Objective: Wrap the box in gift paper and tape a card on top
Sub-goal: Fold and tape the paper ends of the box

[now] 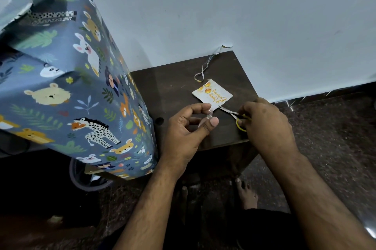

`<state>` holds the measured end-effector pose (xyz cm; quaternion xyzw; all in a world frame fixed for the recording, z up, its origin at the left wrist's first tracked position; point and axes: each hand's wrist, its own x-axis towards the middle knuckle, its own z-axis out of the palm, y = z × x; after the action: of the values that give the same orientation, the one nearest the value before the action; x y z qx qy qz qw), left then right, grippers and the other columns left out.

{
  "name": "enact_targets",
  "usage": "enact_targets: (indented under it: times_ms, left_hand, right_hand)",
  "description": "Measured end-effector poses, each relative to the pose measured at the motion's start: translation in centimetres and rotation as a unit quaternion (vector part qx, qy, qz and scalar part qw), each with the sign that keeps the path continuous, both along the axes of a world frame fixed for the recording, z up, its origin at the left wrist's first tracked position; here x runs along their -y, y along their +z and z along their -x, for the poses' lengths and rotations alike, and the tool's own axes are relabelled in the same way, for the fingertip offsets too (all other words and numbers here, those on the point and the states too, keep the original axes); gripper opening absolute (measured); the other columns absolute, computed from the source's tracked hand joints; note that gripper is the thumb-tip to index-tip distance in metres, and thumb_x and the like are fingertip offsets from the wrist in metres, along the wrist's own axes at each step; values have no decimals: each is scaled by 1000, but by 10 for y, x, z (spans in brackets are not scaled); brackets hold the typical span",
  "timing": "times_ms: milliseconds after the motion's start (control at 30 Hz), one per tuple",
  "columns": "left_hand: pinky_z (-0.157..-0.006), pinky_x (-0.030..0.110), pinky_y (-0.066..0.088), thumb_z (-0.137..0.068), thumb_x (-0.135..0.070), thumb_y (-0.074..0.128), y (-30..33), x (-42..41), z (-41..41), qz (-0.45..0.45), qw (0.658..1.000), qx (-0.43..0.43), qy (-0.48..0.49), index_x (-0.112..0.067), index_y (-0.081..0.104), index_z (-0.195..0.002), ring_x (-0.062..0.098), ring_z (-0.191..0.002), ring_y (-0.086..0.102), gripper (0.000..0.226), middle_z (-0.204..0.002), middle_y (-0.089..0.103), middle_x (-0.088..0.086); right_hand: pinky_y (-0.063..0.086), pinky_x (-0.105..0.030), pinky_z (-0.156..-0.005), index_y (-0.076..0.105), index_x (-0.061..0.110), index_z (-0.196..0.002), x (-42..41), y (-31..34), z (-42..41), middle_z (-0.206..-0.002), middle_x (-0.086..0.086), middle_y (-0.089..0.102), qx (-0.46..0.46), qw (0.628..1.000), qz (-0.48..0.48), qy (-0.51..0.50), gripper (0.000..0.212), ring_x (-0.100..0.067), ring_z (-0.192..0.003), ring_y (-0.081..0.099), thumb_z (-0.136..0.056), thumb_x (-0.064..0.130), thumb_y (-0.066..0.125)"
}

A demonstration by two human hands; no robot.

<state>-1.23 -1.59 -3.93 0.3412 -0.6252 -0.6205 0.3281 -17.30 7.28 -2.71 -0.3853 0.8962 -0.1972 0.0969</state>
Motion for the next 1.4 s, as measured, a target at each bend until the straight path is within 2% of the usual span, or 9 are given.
enact_targets:
  times_ms: [233,367,567,867,967,1067,1167,1267,1400]
  left_hand:
    - [-55,16,45,-85,-17,81,0,1,-1,-13,1000,7,-10,-20,73,-113,10,-69,64,29,-109,75,-4]
    - [-64,23,53,-84,-14,82,-2,0,0,-16,1000,0,-15,-21,73,-115,11,-76,68,33,-112,74,-4]
    - [-85,35,57,-83,-14,84,-4,1,-1,6,1000,9,-25,-26,73,-117,14,-84,70,38,-116,73,-7]
    - [-79,29,56,-83,-12,84,-5,4,-2,26,999,27,-22,-25,73,-118,16,-84,71,39,-115,73,-7]
    - [-78,27,54,-83,-12,84,-4,5,-2,26,999,24,-20,-24,73,-118,14,-82,70,39,-112,75,-7]
    - [-74,27,54,-82,-10,84,-2,5,-4,20,999,18,-18,-23,74,-117,17,-78,70,38,-107,77,-7]
    - [-72,33,54,-82,-11,85,0,6,-5,27,999,13,-18,-25,74,-115,26,-77,71,38,-108,77,-6]
    - [-73,31,56,-82,-11,85,0,8,-7,45,999,16,-18,-22,73,-119,33,-82,75,41,-115,75,-6]
    - [-79,28,58,-85,-9,82,-3,14,-10,90,995,34,-12,-18,72,-124,20,-91,75,42,-119,74,-6]
  right_hand:
    - [48,-37,-77,60,22,-114,-2,5,0,-107,-1,51,-24,994,-85,60,24,-27,-104,57,-93,26,69]
    - [46,-35,-73,62,23,-110,-5,8,-3,-100,1,44,-58,988,-109,96,15,-26,-103,58,-95,25,63]
    - [44,-31,-71,63,31,-117,-6,17,-12,-116,2,58,-85,983,-128,96,22,-22,-110,60,-96,32,65]
    - [42,-32,-72,65,27,-112,-6,22,-21,-109,-2,65,-57,986,-135,75,23,-29,-101,64,-90,35,65]
    - [46,-32,-73,70,28,-99,-10,25,-17,-96,4,69,-23,997,-73,31,24,-25,-95,66,-82,46,68]
    - [58,-33,-69,69,26,-90,-15,29,-7,-71,7,71,142,986,82,4,14,-16,-66,72,-83,37,71]
    - [55,-27,-57,64,28,-100,-15,32,-5,-78,5,73,234,958,153,61,13,-11,-50,67,-89,28,71]
    - [52,-34,-65,58,34,-109,-14,23,-3,-90,12,72,167,967,120,151,22,-8,-69,64,-90,41,67]
    - [52,-38,-75,49,42,-115,-15,14,5,-97,18,64,84,983,39,158,33,-6,-82,61,-88,58,57]
